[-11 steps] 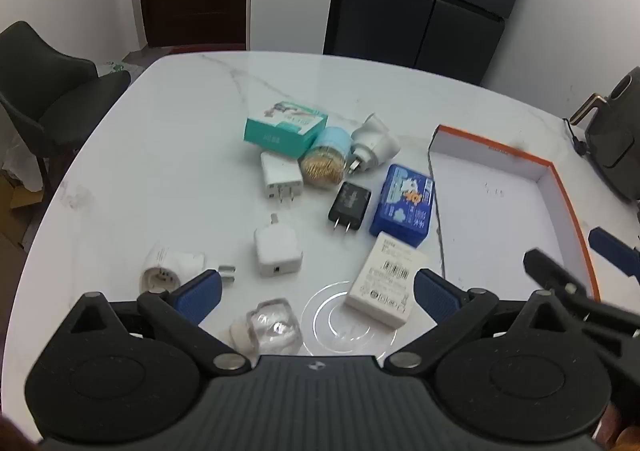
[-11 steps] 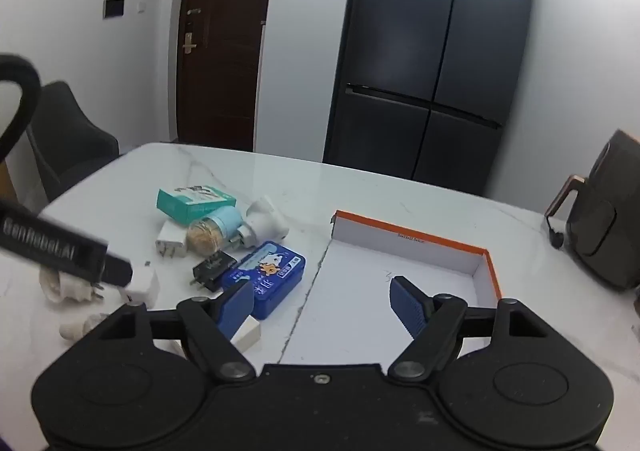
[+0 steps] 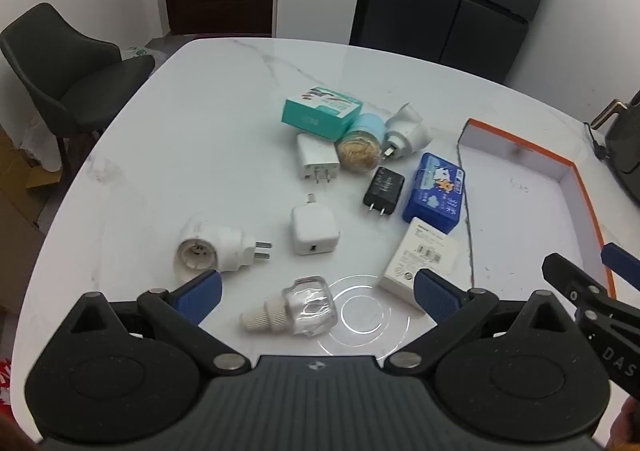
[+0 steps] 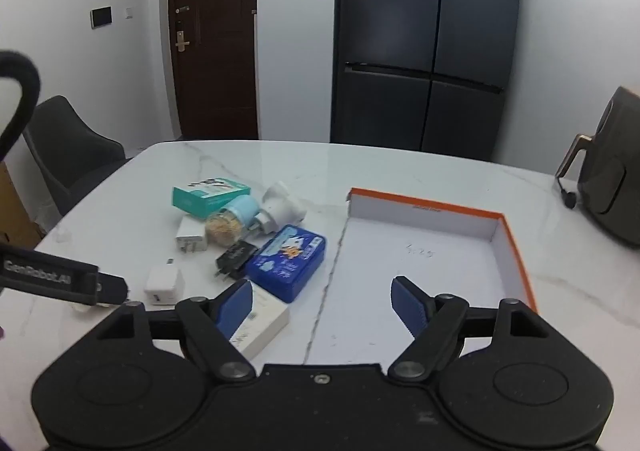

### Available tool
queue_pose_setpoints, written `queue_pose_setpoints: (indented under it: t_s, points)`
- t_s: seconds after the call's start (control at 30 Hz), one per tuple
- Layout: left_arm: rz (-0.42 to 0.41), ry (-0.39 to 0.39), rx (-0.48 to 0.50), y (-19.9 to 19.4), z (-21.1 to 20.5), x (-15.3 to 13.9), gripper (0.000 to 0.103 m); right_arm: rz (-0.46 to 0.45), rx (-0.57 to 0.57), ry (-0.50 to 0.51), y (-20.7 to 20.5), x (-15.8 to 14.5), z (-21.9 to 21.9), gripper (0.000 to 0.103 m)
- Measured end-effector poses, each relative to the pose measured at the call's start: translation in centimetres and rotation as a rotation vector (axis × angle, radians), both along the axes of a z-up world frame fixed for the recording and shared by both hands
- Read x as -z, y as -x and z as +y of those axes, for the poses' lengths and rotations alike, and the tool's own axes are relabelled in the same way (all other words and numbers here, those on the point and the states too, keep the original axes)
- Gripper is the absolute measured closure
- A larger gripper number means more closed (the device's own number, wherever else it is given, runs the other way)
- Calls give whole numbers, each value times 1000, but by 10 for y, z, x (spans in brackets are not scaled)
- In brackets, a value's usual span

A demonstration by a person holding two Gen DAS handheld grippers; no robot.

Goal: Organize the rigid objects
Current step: 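Move the left gripper to the glass bottle while the right gripper approaches the white box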

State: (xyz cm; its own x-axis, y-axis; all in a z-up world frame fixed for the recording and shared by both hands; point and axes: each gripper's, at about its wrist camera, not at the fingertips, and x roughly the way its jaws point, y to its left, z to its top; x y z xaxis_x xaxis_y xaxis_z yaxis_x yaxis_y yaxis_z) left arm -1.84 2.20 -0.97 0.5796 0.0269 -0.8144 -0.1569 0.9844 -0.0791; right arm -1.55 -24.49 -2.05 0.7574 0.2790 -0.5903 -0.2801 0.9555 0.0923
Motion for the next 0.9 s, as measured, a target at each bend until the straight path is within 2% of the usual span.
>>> queue_pose_setpoints:
  t_s: [0.1,0.27,0.5,0.73,0.9]
  points:
    - [-4,-1,1,3,2,0,0,7,1,-29,13,2,28,12]
    - [7,-15,0,1,1,0,0,24,13,-24,17,5,46,12]
    - [14,-23,7,0,0,3,0,14,10,-29,24,6,43,12]
    - [23,-26,13,-2,-2,5,0,41,19,-27,22,9,40,12]
    - [32,-28,6,-4,1,9,0,73,9,-64,21,12,39,11]
